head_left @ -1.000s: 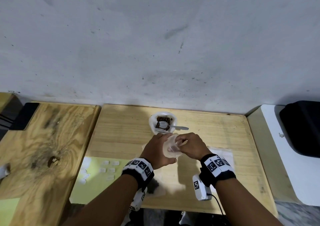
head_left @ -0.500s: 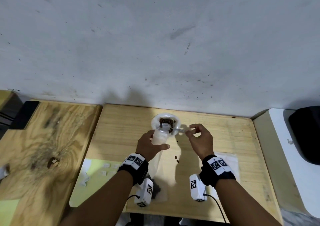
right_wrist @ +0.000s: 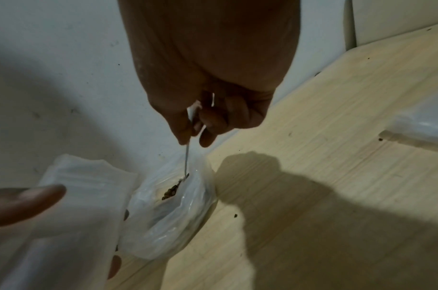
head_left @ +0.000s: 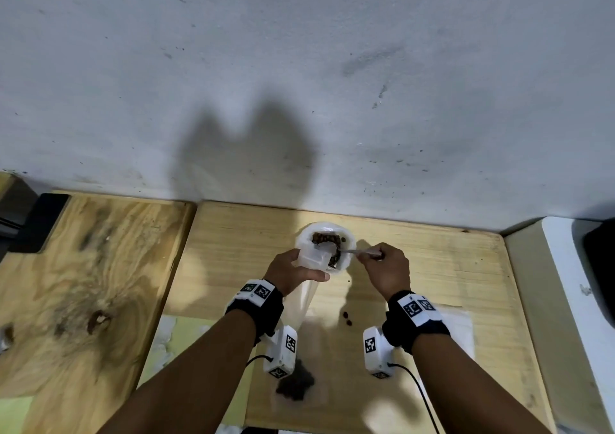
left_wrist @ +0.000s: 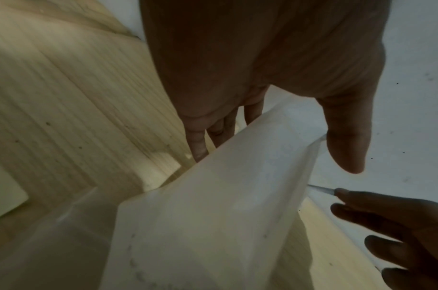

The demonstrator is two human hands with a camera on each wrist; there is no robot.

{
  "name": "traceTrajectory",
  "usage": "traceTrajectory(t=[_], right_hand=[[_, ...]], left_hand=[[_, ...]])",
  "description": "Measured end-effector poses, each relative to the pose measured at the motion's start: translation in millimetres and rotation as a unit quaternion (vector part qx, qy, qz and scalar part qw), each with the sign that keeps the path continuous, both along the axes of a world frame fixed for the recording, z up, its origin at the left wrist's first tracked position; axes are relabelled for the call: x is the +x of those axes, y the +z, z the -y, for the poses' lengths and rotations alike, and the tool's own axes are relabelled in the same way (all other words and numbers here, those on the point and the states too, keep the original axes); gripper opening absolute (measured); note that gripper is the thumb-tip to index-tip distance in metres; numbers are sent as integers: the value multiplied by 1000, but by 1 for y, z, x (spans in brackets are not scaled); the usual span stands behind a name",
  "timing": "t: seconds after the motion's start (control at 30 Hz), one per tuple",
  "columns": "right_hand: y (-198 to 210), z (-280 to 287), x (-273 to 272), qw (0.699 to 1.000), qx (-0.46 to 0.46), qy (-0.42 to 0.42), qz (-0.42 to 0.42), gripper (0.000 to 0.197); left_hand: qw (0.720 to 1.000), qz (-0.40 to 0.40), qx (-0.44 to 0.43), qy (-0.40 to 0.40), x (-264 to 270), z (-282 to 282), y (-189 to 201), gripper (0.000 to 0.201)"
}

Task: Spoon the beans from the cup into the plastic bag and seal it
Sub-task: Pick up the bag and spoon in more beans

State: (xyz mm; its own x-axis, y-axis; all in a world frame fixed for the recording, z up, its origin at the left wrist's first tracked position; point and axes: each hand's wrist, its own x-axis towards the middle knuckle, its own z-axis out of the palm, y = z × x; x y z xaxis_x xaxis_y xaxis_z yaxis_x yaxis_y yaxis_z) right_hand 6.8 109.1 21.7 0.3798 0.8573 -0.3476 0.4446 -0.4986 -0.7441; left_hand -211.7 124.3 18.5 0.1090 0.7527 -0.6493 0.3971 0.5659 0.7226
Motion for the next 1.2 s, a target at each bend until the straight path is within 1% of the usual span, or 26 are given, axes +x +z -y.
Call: traceTrajectory(t=[0.07,0.13,0.2,0.27,0.33,0.4,0.43,0.53,0.6,0.7,0.77,0.9,0.97,1.03,1.2], right_hand=[[2,-1,-3,998,60,-6,-5,14],[4,-1,-4,994,105,-8,16,23],[5,-1,-5,990,130,-5,58,22],[6,0,-6,986,139,7,91,19],[3,1,-7,985,137,15,104,22],[-4,3,-10,988,126,6,92,26],[-8,4,-11,990,120,-9,73,28],[-16,8,-17,991,113,-69,2,29],[-16,12,-20,988,117,-96,-17,26],[-12,16,-23,982,139,-126,-21,21],[-9,18,-24,978,153,-141,-26,20],[-3,17,-25,981,164,-106,5,20],[0,13,-27,985,146,-84,23,23],[2,9,-30,988,128,-81,23,23],[-10,6,-30,980,94,-173,-39,16]], left_hand=[[1000,12,3,6,-1,-2,1,58],[1000,18,8,14,-3,-3,1,51],[1000,9,21,16,-4,-4,0,54],[999,-7,33,20,-4,-5,-2,63],[998,-23,50,15,-4,-4,-2,71],[997,-37,64,0,-4,-3,-3,80],[997,-43,70,-8,-4,-3,-3,83],[995,-51,85,-24,-2,-2,-3,79],[994,-53,93,-19,-2,0,-4,79],[994,-56,99,-3,-3,2,-6,88],[993,-57,103,3,-3,3,-7,91],[992,-54,113,9,-3,5,-7,91],[992,-52,114,11,-2,6,-8,90],[992,-51,112,13,-1,7,-8,89],[995,-40,88,20,-2,6,-9,89]])
